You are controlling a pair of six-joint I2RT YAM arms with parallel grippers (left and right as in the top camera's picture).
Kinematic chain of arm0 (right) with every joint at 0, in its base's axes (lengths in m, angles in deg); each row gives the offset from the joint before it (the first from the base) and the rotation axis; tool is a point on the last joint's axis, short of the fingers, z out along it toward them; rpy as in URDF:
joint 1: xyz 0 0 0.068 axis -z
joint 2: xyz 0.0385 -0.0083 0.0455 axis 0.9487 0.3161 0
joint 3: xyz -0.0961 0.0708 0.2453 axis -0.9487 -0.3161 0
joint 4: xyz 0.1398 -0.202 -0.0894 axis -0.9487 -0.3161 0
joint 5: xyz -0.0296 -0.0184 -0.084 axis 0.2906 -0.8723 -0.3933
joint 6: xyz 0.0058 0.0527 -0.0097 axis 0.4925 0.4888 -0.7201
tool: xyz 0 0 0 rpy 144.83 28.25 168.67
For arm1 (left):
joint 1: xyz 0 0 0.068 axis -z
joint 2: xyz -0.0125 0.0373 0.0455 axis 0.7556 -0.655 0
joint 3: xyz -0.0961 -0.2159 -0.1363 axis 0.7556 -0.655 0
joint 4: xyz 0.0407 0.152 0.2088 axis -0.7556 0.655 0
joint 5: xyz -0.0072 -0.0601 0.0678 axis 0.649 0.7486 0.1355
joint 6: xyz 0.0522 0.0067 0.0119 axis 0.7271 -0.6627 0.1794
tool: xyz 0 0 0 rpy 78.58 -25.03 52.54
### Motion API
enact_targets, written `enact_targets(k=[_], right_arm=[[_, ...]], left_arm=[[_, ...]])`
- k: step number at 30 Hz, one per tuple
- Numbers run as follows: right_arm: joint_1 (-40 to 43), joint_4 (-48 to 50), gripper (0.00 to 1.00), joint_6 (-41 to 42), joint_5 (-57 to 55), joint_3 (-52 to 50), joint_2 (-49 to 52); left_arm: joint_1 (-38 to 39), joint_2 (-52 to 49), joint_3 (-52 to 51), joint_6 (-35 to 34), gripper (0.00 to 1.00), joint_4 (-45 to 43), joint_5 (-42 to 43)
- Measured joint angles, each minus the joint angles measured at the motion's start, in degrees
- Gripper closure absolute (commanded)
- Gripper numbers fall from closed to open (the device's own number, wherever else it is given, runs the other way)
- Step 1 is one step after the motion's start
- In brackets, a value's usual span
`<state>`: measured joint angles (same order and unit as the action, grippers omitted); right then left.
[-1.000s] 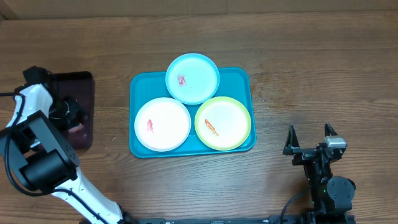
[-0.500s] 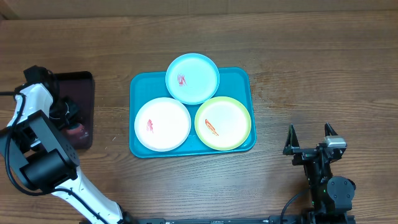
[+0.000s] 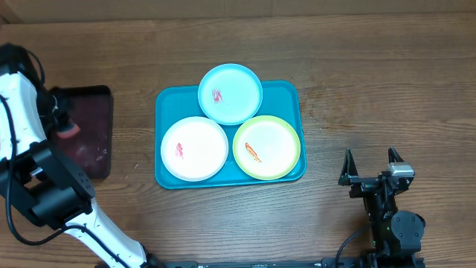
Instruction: Clean dirty plates on tray and stack at the side
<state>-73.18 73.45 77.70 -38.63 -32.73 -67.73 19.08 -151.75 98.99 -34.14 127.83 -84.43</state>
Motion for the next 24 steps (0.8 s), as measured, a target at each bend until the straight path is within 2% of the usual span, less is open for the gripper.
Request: enact_targets(k=[4,7,9,14,20,24], right_arm=[[0.0,0.0,0.00,0.0,0.0,0.0,0.0],[0.0,0.0,0.00,0.0,0.0,0.0,0.0],[0.0,0.0,0.00,0.0,0.0,0.0,0.0],[0.0,0.0,0.00,0.0,0.0,0.0,0.0],[0.0,0.0,0.00,0.0,0.0,0.0,0.0],[0.0,0.0,0.00,0.0,0.0,0.0,0.0]], left_arm=[[0.3,0.0,-1.4,0.0,0.96,-3.5,2.1],[0.6,0.1,-7.9,0.0,0.96,-11.3,2.3],[0.7,0.0,-12.5,0.0,0.96,-13.2,2.4],[0.4,-0.7,-13.6,0.0,0.96,-9.6,2.6],[-0.2,0.1,-1.5,0.0,0.96,1.7,2.9],[-0.3,2.9,0.2,-0.5,0.96,0.1,2.4]])
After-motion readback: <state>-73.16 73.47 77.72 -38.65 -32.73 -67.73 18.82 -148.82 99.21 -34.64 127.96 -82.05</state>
